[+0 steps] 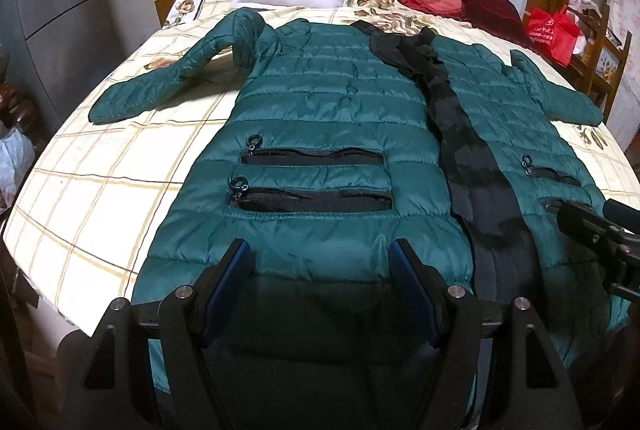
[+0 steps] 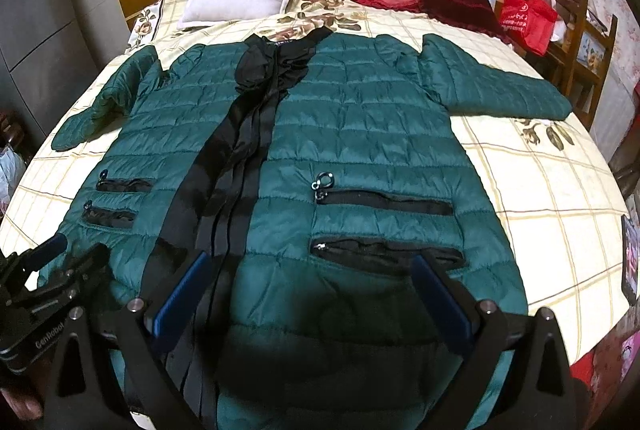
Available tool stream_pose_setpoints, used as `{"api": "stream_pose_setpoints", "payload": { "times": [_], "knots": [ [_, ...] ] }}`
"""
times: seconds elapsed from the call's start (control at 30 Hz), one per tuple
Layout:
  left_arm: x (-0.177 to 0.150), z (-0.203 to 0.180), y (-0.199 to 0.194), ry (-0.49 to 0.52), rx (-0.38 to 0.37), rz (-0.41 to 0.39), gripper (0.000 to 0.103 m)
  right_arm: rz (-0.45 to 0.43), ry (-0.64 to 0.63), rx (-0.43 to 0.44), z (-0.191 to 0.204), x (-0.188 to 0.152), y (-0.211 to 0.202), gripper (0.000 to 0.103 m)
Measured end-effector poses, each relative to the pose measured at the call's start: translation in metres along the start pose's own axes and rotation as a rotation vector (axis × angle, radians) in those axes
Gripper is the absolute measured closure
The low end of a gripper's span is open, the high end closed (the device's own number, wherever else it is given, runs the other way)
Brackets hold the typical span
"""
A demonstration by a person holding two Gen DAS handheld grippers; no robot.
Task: Fold large clothes
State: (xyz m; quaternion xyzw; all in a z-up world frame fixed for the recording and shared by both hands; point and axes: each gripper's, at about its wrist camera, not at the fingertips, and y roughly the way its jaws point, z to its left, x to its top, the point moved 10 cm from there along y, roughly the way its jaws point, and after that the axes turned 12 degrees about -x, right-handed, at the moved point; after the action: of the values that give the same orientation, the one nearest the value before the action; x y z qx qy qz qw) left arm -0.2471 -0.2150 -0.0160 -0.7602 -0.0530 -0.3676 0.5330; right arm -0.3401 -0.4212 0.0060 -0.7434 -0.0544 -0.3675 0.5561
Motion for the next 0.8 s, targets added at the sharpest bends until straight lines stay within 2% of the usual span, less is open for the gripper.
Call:
{"api": "stream_pose_setpoints", "payload": {
  "times": [0.8],
  "knots": [
    [0.008,-0.002,0.002,0.002,0.001,-0.01,0.032,0.02,-0.013,0.003,0.006,0.0,0.01,0.001]
  ]
}}
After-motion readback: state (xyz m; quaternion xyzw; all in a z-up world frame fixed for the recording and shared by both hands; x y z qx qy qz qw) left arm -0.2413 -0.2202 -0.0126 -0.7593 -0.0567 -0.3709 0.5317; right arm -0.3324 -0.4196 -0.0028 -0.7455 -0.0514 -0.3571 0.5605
